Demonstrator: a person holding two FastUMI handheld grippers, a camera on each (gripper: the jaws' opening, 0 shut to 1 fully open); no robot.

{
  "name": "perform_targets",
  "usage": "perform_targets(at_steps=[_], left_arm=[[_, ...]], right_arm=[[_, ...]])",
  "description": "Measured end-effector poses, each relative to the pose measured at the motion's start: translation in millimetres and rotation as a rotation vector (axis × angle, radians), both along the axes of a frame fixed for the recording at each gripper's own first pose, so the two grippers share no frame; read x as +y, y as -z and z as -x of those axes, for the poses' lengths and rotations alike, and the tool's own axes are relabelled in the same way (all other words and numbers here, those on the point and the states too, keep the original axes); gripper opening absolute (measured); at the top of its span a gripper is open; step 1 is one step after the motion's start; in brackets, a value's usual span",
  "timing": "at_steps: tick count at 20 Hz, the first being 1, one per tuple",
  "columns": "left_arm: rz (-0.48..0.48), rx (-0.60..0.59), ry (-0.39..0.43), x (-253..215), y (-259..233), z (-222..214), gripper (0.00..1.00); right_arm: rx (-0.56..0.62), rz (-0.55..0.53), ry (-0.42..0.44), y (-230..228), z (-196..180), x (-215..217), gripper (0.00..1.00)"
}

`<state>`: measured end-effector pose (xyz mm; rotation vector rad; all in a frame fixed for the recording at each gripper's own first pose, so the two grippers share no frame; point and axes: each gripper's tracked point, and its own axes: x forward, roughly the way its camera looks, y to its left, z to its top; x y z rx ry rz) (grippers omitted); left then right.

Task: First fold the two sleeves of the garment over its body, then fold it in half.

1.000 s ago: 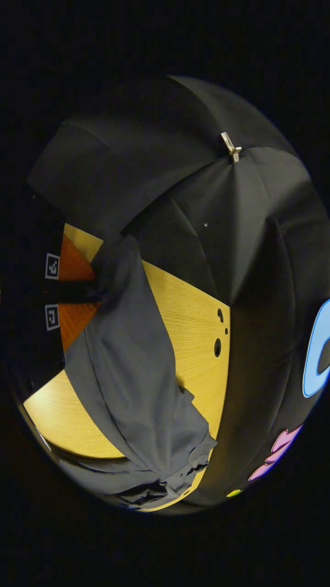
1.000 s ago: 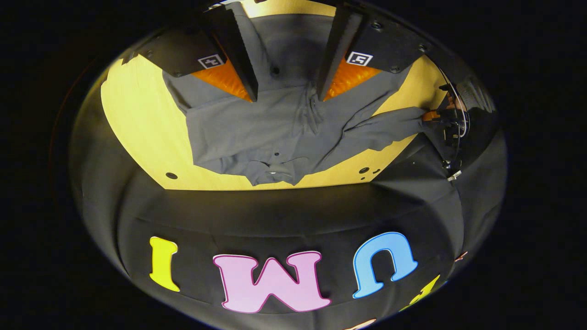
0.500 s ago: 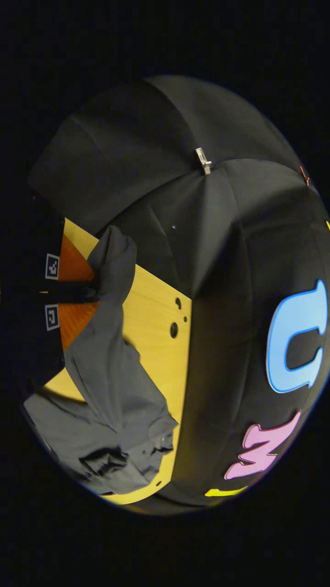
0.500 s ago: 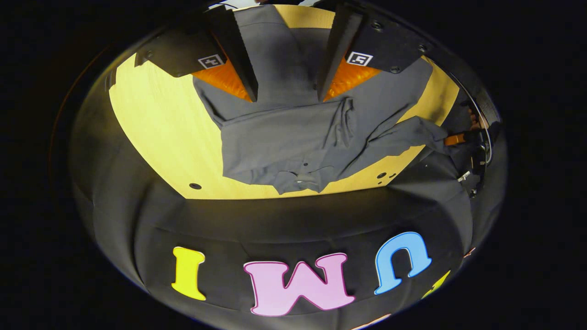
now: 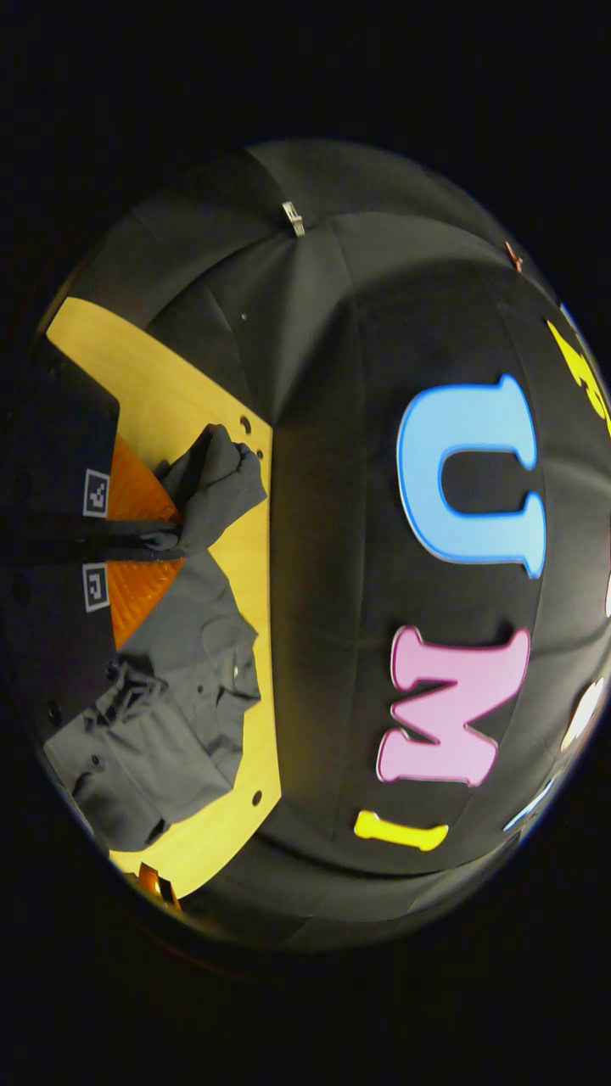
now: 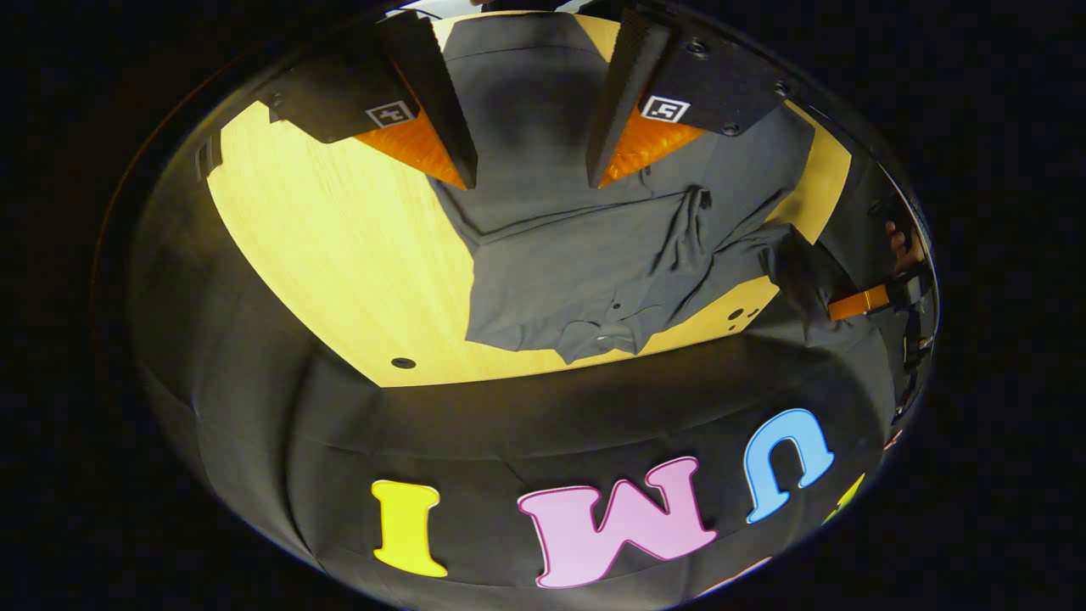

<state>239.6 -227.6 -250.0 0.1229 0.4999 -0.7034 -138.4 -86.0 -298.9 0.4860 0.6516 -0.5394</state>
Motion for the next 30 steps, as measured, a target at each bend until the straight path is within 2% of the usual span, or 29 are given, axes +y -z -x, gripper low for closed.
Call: perform_targets(at_steps=[7, 15, 18, 19, 20, 25, 27, 30], left_arm=[[0.008, 0.04, 0.138, -96.6, 11.2, 68.5, 0.05], [-0.054, 0.051, 0.28, -180.6, 61.7, 134.6, 0.06], [-0.106, 0.042, 0.337, -203.0, 91.8, 155.2, 0.06], [-0.13, 0.047, 0.359, -211.1, 107.2, 163.7, 0.02], [-0.145, 0.052, 0.372, -214.7, 117.0, 169.2, 0.06], [-0.201, 0.12, 0.409, -220.4, 161.4, 189.3, 0.06], [-0.192, 0.163, 0.431, -222.0, 168.0, 198.1, 0.12], [-0.143, 0.186, 0.46, -226.4, 161.3, 209.5, 0.32]], right_arm=[[0.008, -0.02, 0.035, 15.2, 27.9, -35.5, 0.81], [0.025, -0.025, 0.047, 30.1, 49.4, -60.6, 0.81], [0.036, -0.032, 0.054, 36.1, 54.3, -65.2, 0.81], [0.039, -0.031, 0.056, 36.6, 57.2, -66.9, 0.81], [0.043, -0.032, 0.058, 37.9, 59.2, -67.5, 0.81], [0.057, -0.025, 0.053, 40.0, 64.6, -66.6, 0.81], [0.064, -0.027, 0.051, 41.5, 66.7, -64.0, 0.81], [0.072, -0.031, 0.047, 45.1, 68.3, -57.4, 0.81]])
